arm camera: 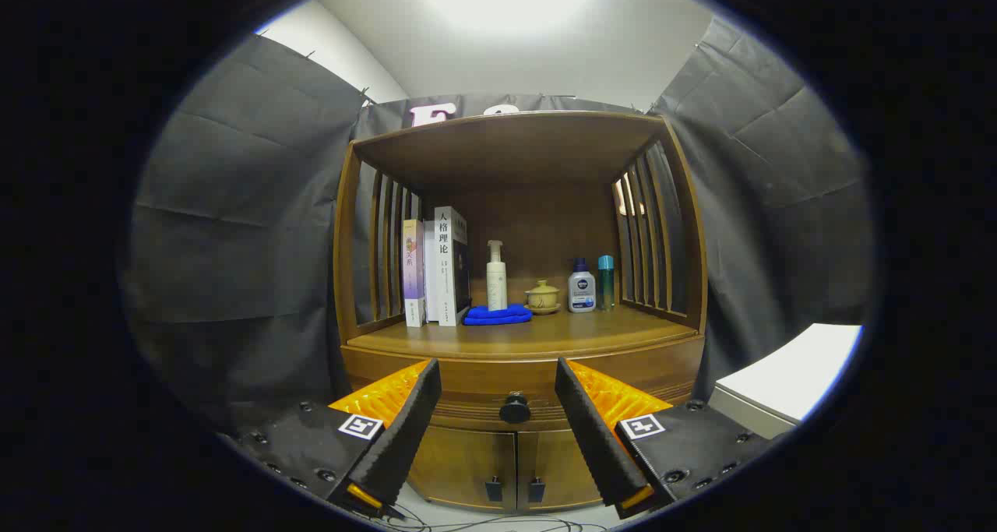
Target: Pull open the drawer, take out the items inside it, and place them on the countertop above the cabinet.
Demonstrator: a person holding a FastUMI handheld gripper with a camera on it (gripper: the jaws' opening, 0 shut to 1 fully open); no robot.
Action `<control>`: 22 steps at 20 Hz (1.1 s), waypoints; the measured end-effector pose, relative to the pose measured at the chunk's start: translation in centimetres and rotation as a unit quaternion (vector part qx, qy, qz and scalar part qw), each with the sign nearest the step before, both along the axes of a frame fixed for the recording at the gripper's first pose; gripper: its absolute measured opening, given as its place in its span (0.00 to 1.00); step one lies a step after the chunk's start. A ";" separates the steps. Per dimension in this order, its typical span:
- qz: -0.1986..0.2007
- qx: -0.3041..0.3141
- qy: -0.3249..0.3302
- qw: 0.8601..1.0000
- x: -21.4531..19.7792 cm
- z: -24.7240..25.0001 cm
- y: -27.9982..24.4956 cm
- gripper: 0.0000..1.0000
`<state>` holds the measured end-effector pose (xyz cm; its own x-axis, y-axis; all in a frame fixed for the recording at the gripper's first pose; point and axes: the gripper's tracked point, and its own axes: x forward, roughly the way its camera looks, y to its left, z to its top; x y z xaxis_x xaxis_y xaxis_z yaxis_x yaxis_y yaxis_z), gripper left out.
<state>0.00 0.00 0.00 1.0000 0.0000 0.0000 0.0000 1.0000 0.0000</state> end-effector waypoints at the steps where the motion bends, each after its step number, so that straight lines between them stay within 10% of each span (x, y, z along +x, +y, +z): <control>1: 0.001 0.000 0.000 1.000 0.0 0.0 0.1 0.95; 22: -0.008 0.006 -0.005 1.000 0.3 -0.1 -0.5 0.95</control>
